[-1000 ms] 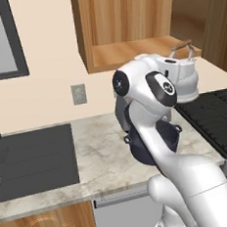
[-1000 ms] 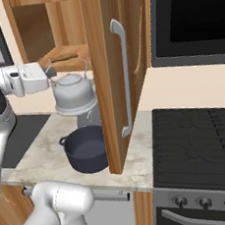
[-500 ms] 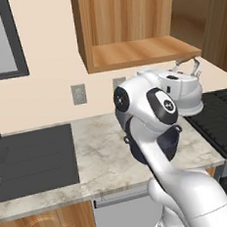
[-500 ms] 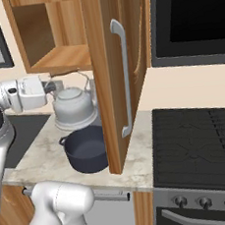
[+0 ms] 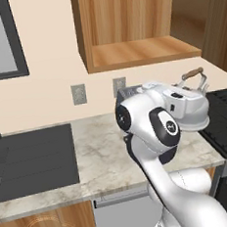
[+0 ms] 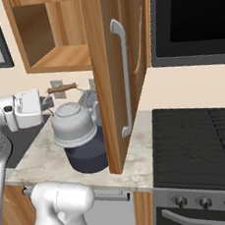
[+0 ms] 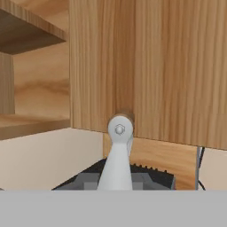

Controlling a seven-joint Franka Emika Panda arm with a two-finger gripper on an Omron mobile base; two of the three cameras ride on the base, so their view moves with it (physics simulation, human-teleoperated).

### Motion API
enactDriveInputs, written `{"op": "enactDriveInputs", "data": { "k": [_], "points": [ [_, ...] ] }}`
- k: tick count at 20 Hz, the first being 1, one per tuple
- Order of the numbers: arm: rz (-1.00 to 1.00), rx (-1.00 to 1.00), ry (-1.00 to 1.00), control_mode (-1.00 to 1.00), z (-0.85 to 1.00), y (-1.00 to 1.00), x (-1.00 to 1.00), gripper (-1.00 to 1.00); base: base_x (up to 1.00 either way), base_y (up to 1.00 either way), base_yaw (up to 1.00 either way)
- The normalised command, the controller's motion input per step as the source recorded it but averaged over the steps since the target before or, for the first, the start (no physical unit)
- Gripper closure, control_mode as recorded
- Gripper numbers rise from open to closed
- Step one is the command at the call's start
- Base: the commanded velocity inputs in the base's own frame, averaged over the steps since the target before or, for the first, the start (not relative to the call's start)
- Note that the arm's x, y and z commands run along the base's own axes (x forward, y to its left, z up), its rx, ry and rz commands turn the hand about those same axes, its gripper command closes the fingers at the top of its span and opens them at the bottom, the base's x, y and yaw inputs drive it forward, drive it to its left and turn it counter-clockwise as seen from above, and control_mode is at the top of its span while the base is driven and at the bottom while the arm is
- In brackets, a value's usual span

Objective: Pick the kettle from the cabinet and place it on a stove burner. Then pick the pot from the counter and place it on another stove burner. Finally, turn both burners on.

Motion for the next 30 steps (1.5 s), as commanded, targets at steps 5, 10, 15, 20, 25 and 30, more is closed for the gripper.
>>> {"op": "enactDriveInputs", "data": {
  "k": [5, 10, 15, 20, 25, 30],
  "points": [
    [-0.02, 0.0, 0.01, -1.0, -0.25, 0.02, -0.24, 1.0, 0.0, 0.0, 0.0],
    [-0.01, 0.0, 0.03, -1.0, -0.23, 0.03, -0.17, 1.0, 0.0, 0.0, 0.0],
    [0.0, 0.0, 0.05, -1.0, -0.13, 0.06, -0.04, 1.0, 0.0, 0.0, 0.0],
    [0.0, 0.0, 0.0, -1.0, 0.0, 0.0, 0.0, 1.0, 0.0, 0.0, 0.0],
    [0.0, 0.0, 0.0, -1.0, 0.0, 0.0, 0.0, 1.0, 0.0, 0.0, 0.0],
    [0.0, 0.0, -0.04, 1.0, 0.0, 0.04, -0.08, 1.0, -0.16, 0.03, 0.0]
  ]
}}
